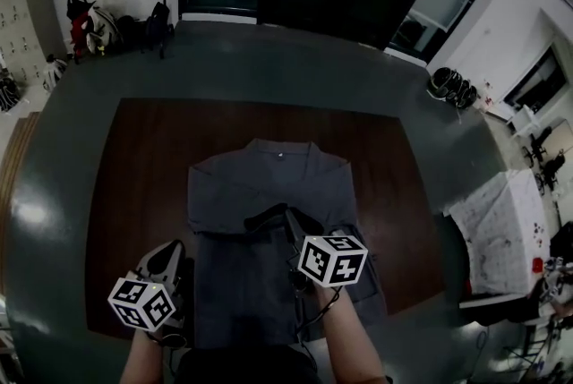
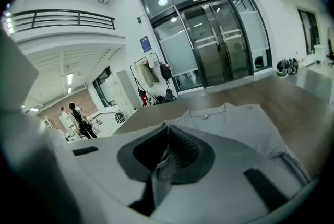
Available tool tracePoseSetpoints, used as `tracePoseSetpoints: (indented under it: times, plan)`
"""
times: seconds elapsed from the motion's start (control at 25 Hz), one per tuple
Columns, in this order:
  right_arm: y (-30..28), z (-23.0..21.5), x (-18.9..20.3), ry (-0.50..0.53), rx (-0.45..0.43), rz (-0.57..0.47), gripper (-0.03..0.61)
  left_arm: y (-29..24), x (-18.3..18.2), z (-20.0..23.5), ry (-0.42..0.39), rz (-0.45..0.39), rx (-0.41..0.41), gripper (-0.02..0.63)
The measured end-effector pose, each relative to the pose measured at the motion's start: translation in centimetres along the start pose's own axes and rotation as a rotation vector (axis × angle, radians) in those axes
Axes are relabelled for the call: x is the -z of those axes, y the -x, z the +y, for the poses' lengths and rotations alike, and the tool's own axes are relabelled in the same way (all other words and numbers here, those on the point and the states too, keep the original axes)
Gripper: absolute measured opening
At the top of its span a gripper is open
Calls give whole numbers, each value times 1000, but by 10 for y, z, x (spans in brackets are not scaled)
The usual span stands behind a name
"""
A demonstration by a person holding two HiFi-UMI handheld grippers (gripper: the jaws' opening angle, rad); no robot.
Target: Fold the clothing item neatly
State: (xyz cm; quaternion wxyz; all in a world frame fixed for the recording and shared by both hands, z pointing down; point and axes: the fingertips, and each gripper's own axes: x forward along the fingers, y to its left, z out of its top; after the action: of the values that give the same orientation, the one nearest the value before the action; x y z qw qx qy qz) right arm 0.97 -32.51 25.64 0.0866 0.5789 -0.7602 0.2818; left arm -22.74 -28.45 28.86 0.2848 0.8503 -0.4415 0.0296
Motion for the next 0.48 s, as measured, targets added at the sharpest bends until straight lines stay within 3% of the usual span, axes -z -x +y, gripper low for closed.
tracePoseSetpoints:
  times: [0.28, 0.48]
  plan:
    - [24, -60, -40, 9, 50, -82, 3, -30, -1, -31, -44, -3, 35, 8]
    - [39, -130, -38, -65, 63, -106, 3, -59, 17, -70, -38, 15, 29, 8]
